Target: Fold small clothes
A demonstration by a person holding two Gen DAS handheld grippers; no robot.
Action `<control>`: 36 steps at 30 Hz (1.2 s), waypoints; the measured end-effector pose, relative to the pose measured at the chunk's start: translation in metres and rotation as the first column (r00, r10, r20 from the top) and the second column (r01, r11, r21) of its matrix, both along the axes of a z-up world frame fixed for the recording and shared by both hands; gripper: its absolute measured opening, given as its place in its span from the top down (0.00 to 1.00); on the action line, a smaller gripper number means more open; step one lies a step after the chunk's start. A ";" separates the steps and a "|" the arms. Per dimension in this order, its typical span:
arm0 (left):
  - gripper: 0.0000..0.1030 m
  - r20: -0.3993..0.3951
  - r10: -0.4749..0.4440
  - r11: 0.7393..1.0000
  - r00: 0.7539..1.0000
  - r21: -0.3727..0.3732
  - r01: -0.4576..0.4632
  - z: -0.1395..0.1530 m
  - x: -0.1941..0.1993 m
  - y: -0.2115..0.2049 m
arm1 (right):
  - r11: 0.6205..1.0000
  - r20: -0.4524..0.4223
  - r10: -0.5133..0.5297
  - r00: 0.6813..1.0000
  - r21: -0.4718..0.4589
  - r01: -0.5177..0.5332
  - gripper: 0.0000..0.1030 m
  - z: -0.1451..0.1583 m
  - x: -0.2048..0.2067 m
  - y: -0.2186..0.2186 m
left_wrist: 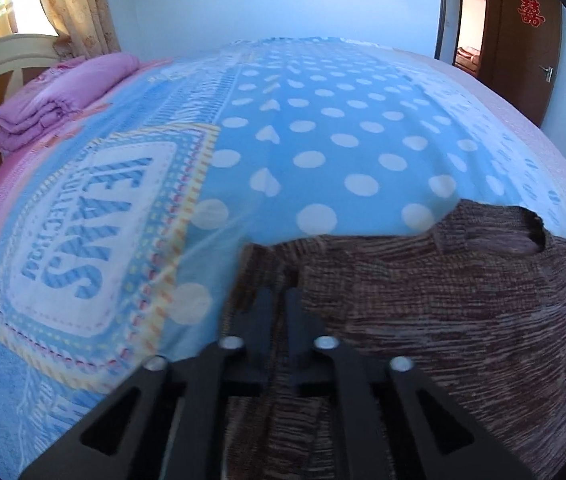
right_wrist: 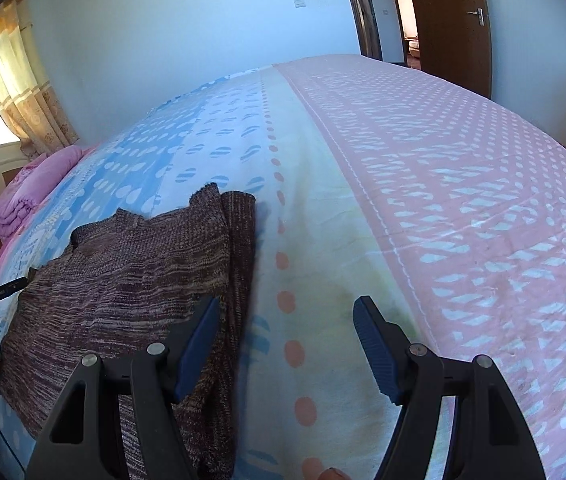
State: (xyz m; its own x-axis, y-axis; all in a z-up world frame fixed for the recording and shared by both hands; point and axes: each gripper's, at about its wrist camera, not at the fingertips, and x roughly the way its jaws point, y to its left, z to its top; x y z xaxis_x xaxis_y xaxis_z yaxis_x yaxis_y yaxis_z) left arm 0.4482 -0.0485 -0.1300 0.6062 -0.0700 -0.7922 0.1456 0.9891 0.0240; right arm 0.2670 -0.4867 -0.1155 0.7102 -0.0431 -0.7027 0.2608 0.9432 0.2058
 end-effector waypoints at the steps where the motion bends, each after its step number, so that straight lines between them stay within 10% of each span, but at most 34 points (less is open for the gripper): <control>1: 0.54 0.001 0.002 1.000 1.000 0.004 -0.002 0.000 -0.001 -0.002 | 1.000 -0.002 -0.004 1.000 0.003 0.004 0.32 -0.001 0.000 -0.001; 2: 0.40 0.017 0.002 1.000 1.000 -0.001 -0.002 0.001 -0.003 -0.004 | 1.000 -0.003 -0.006 1.000 0.005 0.006 0.32 -0.001 0.000 -0.001; 5: 0.39 0.012 -0.022 1.000 1.000 0.002 0.022 -0.001 -0.002 -0.008 | 1.000 -0.011 -0.009 1.000 0.004 0.009 0.32 -0.003 0.001 -0.001; 10: 0.92 -0.019 -0.048 0.998 0.999 -0.049 0.047 -0.009 0.003 -0.009 | 1.000 -0.014 -0.009 1.000 -0.006 0.009 0.32 -0.004 0.001 0.000; 19: 1.00 0.056 -0.001 0.997 0.998 -0.071 0.005 0.008 -0.008 0.011 | 1.000 -0.010 -0.012 1.000 0.010 0.012 0.32 -0.005 0.001 -0.002; 23: 0.93 0.014 0.006 0.996 1.000 -0.087 -0.005 0.002 -0.001 0.015 | 1.000 -0.016 -0.015 1.000 -0.010 0.015 0.32 -0.005 0.001 0.001; 29: 0.47 -0.016 -0.004 0.993 1.000 -0.116 0.002 -0.003 0.003 0.004 | 1.000 -0.022 -0.017 1.000 -0.016 0.016 0.32 -0.006 0.001 0.002; 32: 0.47 -0.032 -0.017 0.995 0.999 -0.095 0.014 -0.009 0.007 -0.003 | 1.000 -0.024 -0.015 1.000 -0.019 0.015 0.31 -0.006 0.001 0.002; 36: 0.90 -0.028 -0.067 0.992 0.997 -0.107 0.063 -0.012 0.007 -0.011 | 1.000 -0.028 -0.014 1.000 -0.023 0.013 0.31 -0.007 0.002 0.003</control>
State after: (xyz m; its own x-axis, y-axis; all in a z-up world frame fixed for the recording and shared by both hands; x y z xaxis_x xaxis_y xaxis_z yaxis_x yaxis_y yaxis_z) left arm 0.4548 -0.0599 -0.1422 0.5723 -0.1934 -0.7969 0.2087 0.9741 -0.0865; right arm 0.2694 -0.4840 -0.1223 0.6894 -0.0686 -0.7211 0.2789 0.9439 0.1769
